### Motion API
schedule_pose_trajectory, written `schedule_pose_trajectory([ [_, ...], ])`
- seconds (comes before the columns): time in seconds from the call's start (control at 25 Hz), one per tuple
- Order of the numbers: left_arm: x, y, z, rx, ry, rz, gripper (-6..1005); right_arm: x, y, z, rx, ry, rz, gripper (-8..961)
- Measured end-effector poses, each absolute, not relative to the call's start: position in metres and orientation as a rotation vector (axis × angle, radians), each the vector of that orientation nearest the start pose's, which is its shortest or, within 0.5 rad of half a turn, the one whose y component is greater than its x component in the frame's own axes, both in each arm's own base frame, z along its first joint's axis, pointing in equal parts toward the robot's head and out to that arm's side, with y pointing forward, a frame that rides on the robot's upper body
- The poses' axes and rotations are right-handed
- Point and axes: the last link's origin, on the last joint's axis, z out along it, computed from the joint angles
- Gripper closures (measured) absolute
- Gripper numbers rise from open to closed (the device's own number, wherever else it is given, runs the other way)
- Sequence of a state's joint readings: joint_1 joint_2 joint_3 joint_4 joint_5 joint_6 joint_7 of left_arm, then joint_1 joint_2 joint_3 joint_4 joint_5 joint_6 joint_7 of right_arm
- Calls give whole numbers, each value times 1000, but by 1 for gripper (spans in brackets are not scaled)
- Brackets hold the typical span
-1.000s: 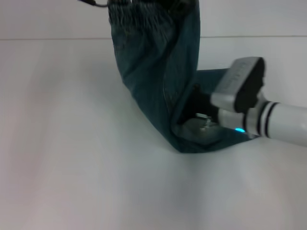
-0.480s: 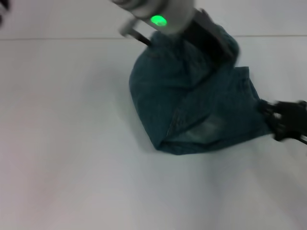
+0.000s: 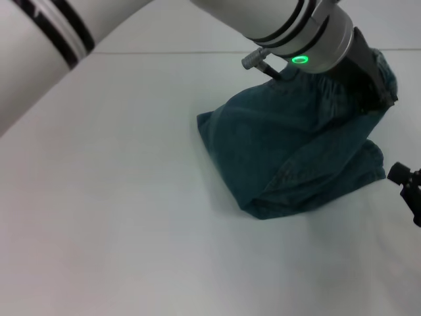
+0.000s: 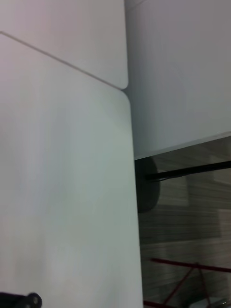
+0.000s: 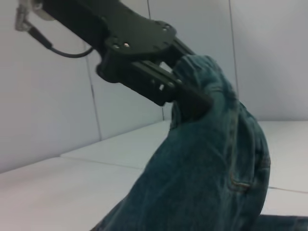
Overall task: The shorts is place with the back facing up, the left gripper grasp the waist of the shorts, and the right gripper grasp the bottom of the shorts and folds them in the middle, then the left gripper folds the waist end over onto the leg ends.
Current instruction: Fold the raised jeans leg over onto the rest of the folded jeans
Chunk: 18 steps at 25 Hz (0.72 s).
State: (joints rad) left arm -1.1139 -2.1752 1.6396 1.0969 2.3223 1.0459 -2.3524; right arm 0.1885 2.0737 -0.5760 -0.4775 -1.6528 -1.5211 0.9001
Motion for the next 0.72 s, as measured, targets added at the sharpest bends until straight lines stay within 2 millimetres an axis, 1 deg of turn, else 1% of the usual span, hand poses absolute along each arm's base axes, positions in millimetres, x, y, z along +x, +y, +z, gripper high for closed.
schedule_pose_trajectory([
  [0.04,42,378,-109,-2848,78,12,776,358,239,18,-2197,600,792,955],
  [0.24,37,384,-110,-2824,63,11,554,356,239,14,-2222,597,792,955],
  [0.48,31,388,-111,-2811,46,53,310,353,241,14,-2243,584,802,954],
  [0.68,20,392,-117,-2800,40,178,116,351,240,15,-2241,576,813,954],
  [0.72,18,393,-119,-2800,39,194,111,351,240,16,-2240,575,814,954],
])
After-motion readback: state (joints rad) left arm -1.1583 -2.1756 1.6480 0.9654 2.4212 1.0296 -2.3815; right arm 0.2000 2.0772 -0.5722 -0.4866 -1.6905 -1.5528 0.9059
